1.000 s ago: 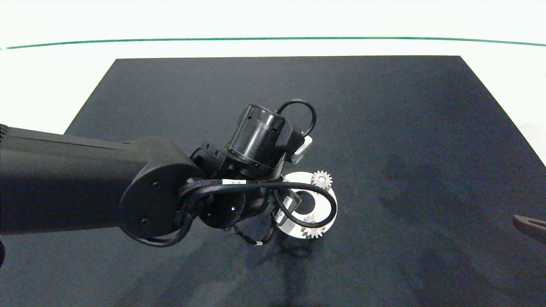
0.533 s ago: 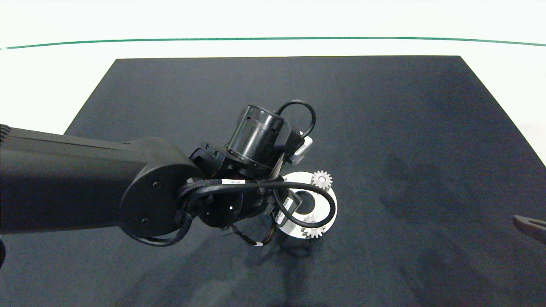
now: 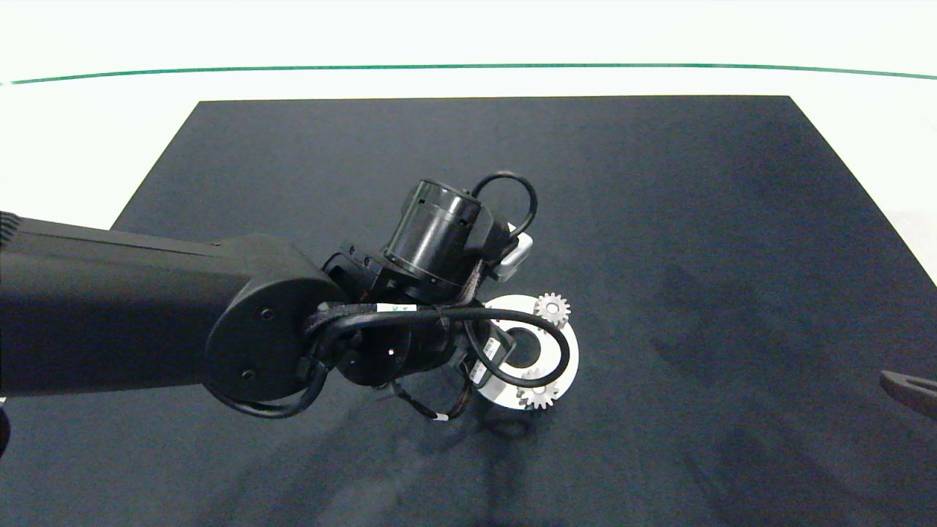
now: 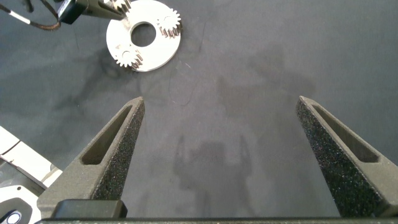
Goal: Install three planetary gears onto the carrier pins
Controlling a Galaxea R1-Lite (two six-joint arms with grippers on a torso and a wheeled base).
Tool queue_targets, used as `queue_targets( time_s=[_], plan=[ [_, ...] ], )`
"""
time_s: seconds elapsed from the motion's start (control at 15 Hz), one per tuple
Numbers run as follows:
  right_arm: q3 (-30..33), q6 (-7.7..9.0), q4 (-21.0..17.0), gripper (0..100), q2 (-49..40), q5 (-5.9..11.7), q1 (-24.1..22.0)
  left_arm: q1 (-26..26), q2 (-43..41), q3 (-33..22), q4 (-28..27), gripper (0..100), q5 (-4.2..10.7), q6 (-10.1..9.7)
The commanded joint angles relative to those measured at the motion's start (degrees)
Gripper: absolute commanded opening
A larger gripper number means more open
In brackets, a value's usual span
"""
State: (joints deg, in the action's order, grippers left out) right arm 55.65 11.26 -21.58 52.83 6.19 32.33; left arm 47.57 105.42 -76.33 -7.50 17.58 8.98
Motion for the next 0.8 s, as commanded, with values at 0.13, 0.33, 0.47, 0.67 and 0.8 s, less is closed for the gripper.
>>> queue_targets(
  time_s=[0.13,0.33,0.47,0.67,0.8],
  plan=[
    [-0.1,0.07,-0.1,100,0.2,0.05,0.0,-0.7,0.0,0.0,0.6,0,0.09,0.16],
    [-0.2,0.07,0.0,100,0.0,-0.13,0.0,-0.7,0.0,0.6,0.7,0,0.09,0.24],
    [-0.2,0.07,0.0,100,0.1,-0.30,0.0,-0.7,0.0,0.7,1.0,0,0.09,0.16],
    [-0.2,0.07,0.0,100,0.1,-0.30,0.0,-0.6,-0.1,0.9,1.0,0,0.09,0.16],
    [-0.2,0.16,0.0,100,0.0,-0.30,0.0,-0.7,-0.1,1.1,1.0,0,0.00,0.16]
  ],
)
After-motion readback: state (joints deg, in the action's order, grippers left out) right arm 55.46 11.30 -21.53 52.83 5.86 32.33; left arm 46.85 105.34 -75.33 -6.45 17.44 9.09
